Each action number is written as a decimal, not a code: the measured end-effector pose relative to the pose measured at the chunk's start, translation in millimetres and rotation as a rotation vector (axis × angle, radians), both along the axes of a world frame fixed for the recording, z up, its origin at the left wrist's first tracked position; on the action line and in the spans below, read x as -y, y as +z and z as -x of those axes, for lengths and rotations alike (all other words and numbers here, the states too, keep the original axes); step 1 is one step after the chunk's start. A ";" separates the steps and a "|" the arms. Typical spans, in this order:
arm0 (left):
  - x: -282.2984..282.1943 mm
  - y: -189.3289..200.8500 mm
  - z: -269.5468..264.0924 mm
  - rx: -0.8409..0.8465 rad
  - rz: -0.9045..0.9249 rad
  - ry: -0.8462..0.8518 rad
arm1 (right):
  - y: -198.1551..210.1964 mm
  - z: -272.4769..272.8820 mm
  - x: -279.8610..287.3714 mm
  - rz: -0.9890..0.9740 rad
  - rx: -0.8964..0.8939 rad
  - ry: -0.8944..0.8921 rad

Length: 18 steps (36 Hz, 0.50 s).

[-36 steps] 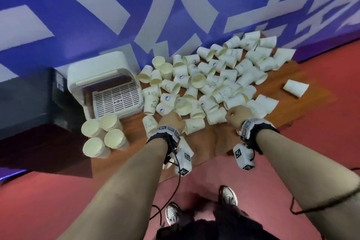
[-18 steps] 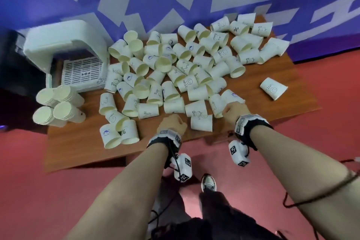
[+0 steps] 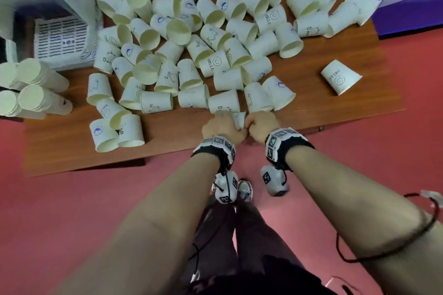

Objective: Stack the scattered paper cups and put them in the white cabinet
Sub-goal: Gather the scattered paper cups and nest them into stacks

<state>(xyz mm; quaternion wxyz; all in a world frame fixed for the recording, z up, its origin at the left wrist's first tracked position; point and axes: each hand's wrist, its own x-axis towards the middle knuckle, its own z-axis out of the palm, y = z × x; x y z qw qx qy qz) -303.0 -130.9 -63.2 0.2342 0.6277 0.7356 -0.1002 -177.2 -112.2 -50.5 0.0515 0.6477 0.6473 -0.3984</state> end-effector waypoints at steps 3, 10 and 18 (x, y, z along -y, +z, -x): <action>2.1 0.8 -1.4 -0.005 -0.019 0.010 | 1.7 -1.8 -1.1 -0.103 0.073 0.020; 12.1 4.4 16.7 -0.025 -0.010 0.102 | 7.8 13.6 -20.0 -0.156 -0.012 -0.139; 30.9 9.0 50.4 -0.014 -0.018 0.142 | -1.6 46.1 -39.2 -0.042 0.015 -0.143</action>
